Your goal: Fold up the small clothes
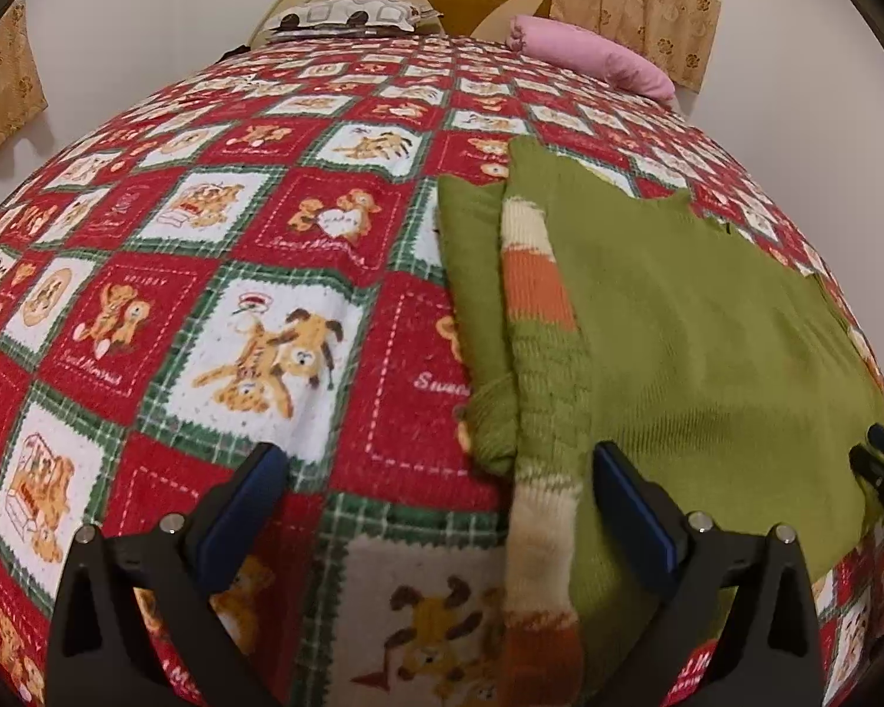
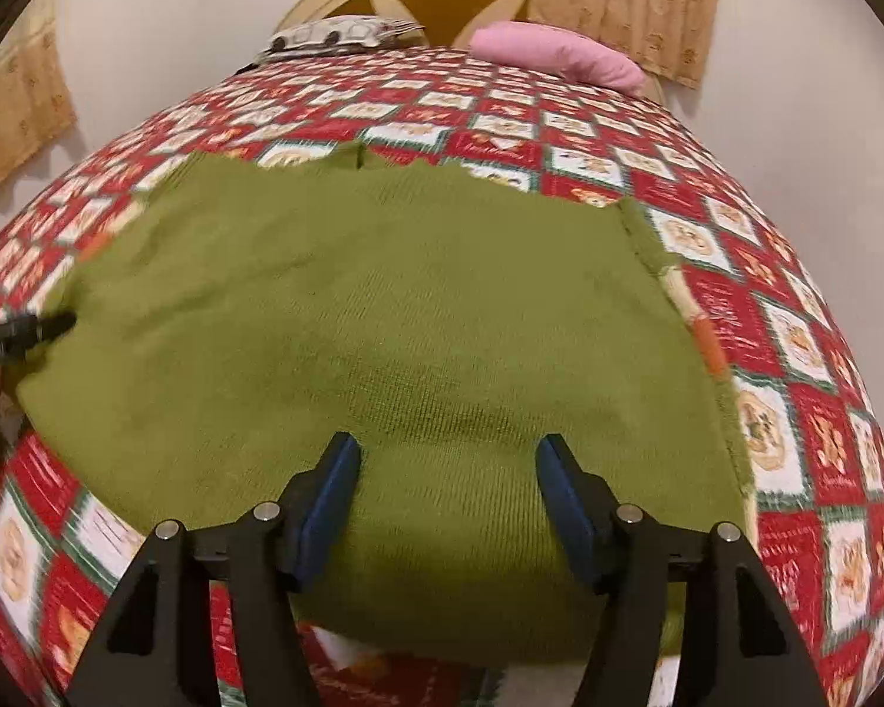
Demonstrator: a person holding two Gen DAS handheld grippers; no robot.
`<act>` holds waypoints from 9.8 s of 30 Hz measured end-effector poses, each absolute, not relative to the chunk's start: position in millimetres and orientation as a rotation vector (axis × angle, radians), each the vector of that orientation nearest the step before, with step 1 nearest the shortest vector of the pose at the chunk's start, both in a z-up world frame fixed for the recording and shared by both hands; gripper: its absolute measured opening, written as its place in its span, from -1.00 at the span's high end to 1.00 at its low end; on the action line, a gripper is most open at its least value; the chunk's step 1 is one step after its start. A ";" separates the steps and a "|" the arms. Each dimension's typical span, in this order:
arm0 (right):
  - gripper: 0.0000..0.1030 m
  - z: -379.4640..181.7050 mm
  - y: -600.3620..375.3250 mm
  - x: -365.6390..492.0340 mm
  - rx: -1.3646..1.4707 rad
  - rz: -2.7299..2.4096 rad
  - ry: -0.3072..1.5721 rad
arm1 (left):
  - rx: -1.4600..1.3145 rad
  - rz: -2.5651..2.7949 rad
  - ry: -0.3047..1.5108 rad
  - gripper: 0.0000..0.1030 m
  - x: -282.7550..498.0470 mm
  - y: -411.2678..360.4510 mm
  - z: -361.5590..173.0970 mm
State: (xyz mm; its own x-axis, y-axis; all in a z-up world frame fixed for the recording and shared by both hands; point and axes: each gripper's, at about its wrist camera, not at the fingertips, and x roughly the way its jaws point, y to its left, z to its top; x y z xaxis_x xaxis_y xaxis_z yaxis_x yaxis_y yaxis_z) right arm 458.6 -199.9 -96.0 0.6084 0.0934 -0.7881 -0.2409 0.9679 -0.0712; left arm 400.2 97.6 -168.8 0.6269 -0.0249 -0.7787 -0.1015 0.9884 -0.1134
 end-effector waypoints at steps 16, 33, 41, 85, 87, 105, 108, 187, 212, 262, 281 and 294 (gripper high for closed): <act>-0.24 -113.7 -76.5 430.8 -0.246 0.434 0.860 | -0.139 0.025 0.922 -1.00 389.5 98.0 -172.4; -0.25 -104.5 -93.4 394.7 -0.269 0.479 0.817 | -0.187 -0.030 0.889 -1.00 361.6 118.9 -159.4; -0.25 -92.6 -55.4 367.6 -0.393 0.544 0.741 | -0.187 -0.051 0.850 -1.00 380.9 140.5 -128.9; 0.89 -68.3 -5.9 379.6 -0.389 0.570 0.608 | -0.358 -0.267 0.920 0.74 512.7 112.1 -112.9; 0.90 -62.3 -16.8 380.6 -0.351 0.554 0.599 | -0.360 -0.276 0.910 0.74 512.6 106.8 -107.1; 0.90 -43.1 -110.2 384.1 -0.109 0.496 0.586 | -0.342 -0.398 0.863 0.75 512.4 16.2 -48.1; 0.91 -42.4 -131.7 385.3 -0.059 0.483 0.591 | -0.323 -0.427 0.862 0.75 512.3 -6.7 -43.2; 0.90 -94.5 -345.0 544.7 0.283 0.135 0.937 | 0.020 -0.417 0.861 -0.71 388.6 -121.2 -142.8; 0.28 -91.3 -275.8 583.7 -0.075 0.232 0.957 | -0.064 -0.270 0.854 -1.00 416.2 -106.2 -136.9; 0.21 -130.6 -382.0 605.6 0.545 0.483 0.966 | -0.086 -0.381 0.871 -1.00 419.5 -121.8 -155.0; 0.49 -133.0 -379.5 599.5 0.529 0.488 0.949 | -0.074 -0.476 0.864 -0.38 417.9 -130.8 -151.3; 0.59 -69.2 -324.7 540.2 0.422 0.523 0.855 | -0.010 -0.411 0.810 0.20 363.4 -99.8 -101.6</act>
